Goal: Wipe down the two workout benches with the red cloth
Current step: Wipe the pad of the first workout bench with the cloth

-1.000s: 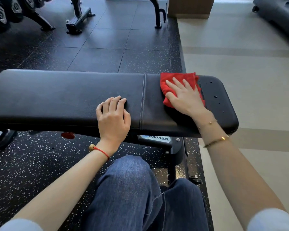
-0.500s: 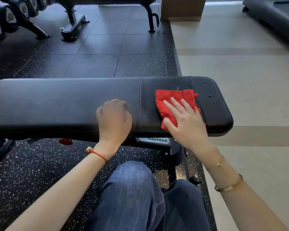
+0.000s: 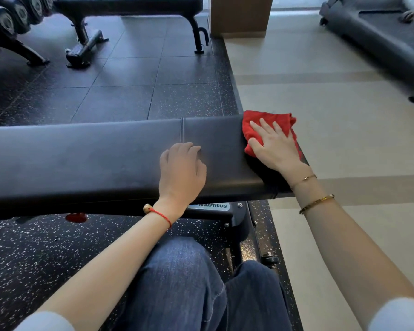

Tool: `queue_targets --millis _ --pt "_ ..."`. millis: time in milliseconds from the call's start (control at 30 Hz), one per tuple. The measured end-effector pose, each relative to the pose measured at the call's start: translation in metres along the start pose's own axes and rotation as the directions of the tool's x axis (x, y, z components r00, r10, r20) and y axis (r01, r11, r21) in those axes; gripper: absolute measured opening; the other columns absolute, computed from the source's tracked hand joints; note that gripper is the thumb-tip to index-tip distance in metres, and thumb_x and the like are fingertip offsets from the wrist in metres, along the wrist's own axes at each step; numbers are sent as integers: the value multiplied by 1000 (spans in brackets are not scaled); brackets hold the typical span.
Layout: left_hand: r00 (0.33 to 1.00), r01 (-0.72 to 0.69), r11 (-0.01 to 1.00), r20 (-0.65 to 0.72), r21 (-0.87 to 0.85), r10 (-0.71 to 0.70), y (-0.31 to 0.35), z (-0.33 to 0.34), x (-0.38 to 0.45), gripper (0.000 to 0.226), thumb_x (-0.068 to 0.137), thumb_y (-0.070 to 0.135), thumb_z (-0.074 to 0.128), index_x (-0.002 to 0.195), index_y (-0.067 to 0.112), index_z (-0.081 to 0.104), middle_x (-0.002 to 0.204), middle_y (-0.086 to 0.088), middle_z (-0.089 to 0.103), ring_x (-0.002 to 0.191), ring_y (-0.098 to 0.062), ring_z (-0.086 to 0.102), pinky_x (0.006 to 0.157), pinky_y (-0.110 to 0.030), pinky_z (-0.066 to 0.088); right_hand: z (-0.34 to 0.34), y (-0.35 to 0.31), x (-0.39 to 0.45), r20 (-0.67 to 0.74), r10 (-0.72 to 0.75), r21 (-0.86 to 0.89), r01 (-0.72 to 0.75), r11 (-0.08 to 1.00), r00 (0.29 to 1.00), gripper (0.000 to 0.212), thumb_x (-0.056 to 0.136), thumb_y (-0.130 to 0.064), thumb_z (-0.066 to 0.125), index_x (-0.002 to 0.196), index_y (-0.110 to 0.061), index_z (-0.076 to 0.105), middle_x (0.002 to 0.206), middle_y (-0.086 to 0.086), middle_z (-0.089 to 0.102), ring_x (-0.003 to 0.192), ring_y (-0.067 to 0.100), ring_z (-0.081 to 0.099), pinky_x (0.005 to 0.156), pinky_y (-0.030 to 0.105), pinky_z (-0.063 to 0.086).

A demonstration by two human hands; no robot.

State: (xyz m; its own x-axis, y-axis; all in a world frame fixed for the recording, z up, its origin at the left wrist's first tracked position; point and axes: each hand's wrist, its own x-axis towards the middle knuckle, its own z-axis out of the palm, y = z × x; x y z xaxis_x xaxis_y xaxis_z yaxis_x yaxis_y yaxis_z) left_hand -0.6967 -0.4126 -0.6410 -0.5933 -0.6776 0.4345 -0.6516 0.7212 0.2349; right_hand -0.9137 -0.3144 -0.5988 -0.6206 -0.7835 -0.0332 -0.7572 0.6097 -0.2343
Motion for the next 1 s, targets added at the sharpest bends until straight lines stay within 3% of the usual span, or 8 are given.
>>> queue_targets --millis 133,233,367,533,667,900,1000 --pt "1000 4 1000 -12 -24 -5 0 0 0 37 90 25 48 122 17 64 128 -1 62 124 -24 53 108 -45 38 6 -4 -28 -30 -144 -14 144 989 989 56 96 -46 38 151 -41 26 162 -11 19 150 20 14 120 49 7" --pt "1000 1 999 -22 -33 -1 0 1 -1 37 90 24 48 122 16 64 129 -2 63 124 -24 53 108 -46 39 6 11 -65 -38 -206 -13 206 978 978 59 91 -54 32 149 -46 26 160 -16 21 149 16 15 120 46 10" --pt "1000 -8 1000 -21 -18 7 1 2 -1 39 90 26 46 123 15 64 128 -3 63 124 -25 54 108 -47 40 0 34 -60 -28 -115 26 116 993 993 61 88 -57 26 149 -48 25 160 -16 20 149 14 14 120 42 12" --pt "1000 -1 1000 -8 1 1 1 0 0 41 91 29 43 123 15 64 128 -3 63 124 -24 54 108 -46 39 -7 33 21 31 25 6 -26 1000 999 56 98 -52 29 152 -41 20 163 -11 10 151 21 7 121 47 7" --pt "1000 2 1000 -6 3 -2 2 -1 0 38 91 28 47 123 16 64 128 -2 63 124 -24 53 108 -45 39 -8 9 54 64 -19 -31 21 999 998 57 98 -50 28 153 -38 20 163 -6 12 150 25 10 121 48 3" --pt "1000 5 1000 -7 -13 -5 1 -1 -1 36 91 24 49 123 16 64 129 -2 63 125 -23 53 109 -45 38 7 -5 -40 -17 -276 -39 275 961 961 56 96 -46 38 150 -42 26 161 -12 21 150 18 14 119 40 8" --pt "1000 4 1000 -1 -15 -4 1 -1 -1 36 92 23 50 124 15 64 130 -2 62 126 -24 52 109 -46 38 4 12 -82 -29 -243 4 243 970 970 59 91 -52 29 149 -47 24 160 -17 19 150 14 12 119 39 8"
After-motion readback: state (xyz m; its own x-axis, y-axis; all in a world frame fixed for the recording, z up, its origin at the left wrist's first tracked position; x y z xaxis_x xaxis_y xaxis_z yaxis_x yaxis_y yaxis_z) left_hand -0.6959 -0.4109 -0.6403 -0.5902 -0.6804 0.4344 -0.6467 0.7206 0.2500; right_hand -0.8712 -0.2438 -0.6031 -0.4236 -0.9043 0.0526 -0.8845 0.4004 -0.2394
